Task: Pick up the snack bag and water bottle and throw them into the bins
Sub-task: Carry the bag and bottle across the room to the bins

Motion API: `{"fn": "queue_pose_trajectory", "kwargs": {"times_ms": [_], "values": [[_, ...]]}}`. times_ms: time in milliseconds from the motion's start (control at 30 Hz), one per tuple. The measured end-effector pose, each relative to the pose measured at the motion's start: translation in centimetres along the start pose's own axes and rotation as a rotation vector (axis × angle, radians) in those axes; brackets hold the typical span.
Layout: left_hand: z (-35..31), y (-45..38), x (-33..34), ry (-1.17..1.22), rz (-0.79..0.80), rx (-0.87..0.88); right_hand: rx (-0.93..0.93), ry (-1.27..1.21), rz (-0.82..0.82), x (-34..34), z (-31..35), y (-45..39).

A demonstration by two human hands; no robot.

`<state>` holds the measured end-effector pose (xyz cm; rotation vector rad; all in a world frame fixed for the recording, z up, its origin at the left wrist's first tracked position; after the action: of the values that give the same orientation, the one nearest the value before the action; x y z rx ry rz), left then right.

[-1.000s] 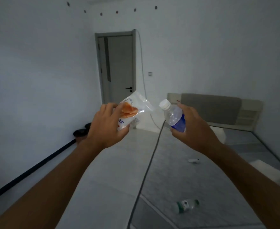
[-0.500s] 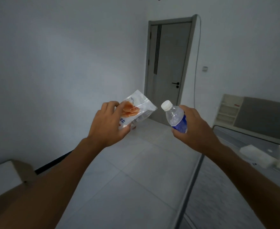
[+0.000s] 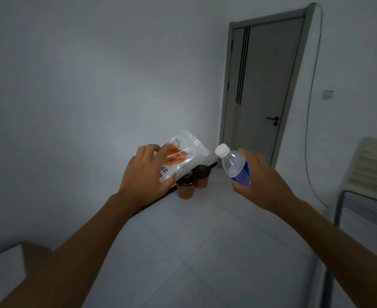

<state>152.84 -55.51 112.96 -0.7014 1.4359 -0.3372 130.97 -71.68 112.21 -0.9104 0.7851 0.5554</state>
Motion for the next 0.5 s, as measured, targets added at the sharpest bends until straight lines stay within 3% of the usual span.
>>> {"fn": "queue_pose_trajectory", "kwargs": {"times_ms": [300, 500], "values": [[11.6, -14.4, 14.2, 0.038, -0.008, 0.024, 0.026, 0.06, -0.008, 8.7, -9.3, -17.5], [18.0, -26.6, 22.3, 0.085, 0.006, 0.032, 0.081, 0.169, -0.019, 10.7, -15.1, -30.1]]}}
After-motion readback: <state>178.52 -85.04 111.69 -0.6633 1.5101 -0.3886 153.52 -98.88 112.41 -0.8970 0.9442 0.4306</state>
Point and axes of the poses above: each hand's wrist, its own y-axis away from the middle knuckle, its own x-axis out of the palm, z = x × y, the point moved 6 cm from there along -y, towards the middle knuckle, and after that the axes turned 5 degrees about z, right-handed, at the moved point
